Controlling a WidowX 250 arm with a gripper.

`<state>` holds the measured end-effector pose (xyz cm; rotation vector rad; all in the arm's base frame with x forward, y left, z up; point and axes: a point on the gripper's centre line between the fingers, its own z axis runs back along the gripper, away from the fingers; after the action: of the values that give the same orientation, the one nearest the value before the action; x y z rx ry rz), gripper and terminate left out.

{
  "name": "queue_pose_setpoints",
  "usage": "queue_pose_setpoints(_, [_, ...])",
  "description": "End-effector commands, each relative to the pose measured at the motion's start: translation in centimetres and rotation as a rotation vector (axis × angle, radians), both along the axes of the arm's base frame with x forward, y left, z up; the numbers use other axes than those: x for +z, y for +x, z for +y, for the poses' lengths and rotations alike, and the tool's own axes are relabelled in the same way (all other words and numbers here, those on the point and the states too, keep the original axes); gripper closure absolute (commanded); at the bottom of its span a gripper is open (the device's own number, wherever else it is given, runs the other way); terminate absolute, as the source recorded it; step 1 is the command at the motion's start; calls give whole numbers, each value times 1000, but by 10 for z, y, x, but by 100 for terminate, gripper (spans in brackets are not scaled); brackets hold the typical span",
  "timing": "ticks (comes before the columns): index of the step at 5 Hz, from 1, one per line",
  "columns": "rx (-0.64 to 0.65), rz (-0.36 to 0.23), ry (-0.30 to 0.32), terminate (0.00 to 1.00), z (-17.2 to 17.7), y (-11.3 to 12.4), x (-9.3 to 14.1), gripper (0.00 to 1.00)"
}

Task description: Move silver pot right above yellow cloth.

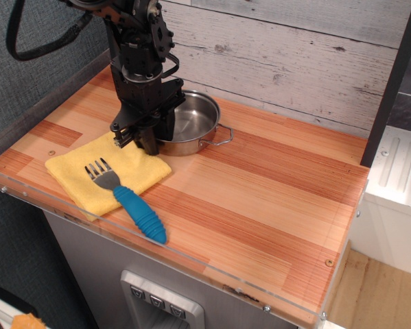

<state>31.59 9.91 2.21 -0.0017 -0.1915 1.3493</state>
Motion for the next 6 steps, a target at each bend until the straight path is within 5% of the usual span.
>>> queue_pose_setpoints(1, [-32,-47,54,0,3,-3,41,0])
queue_pose_setpoints(4, [-392,74,90,0,-43,7,81,0])
queue_pose_setpoints(6, [-689,69,89,0,-98,24,90,0])
